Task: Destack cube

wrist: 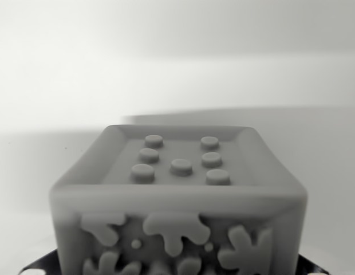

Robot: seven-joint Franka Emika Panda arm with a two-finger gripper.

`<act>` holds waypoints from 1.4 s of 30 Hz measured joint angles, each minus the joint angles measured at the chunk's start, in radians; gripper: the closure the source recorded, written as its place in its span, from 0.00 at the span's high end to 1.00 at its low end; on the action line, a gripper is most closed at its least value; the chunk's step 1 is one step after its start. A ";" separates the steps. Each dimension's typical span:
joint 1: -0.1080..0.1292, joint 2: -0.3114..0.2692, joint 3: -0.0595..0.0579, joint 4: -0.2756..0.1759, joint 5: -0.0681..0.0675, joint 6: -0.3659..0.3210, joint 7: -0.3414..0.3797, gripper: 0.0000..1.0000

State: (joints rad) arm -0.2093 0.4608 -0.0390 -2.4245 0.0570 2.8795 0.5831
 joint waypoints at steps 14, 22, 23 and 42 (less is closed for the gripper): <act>-0.003 0.019 0.003 0.005 0.000 0.013 0.000 1.00; -0.003 0.019 0.004 0.006 0.000 0.013 0.000 1.00; -0.003 0.019 0.004 0.006 0.000 0.013 0.000 1.00; -0.003 0.019 0.004 0.006 0.000 0.013 0.000 1.00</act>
State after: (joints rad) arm -0.2123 0.4797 -0.0353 -2.4184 0.0570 2.8927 0.5831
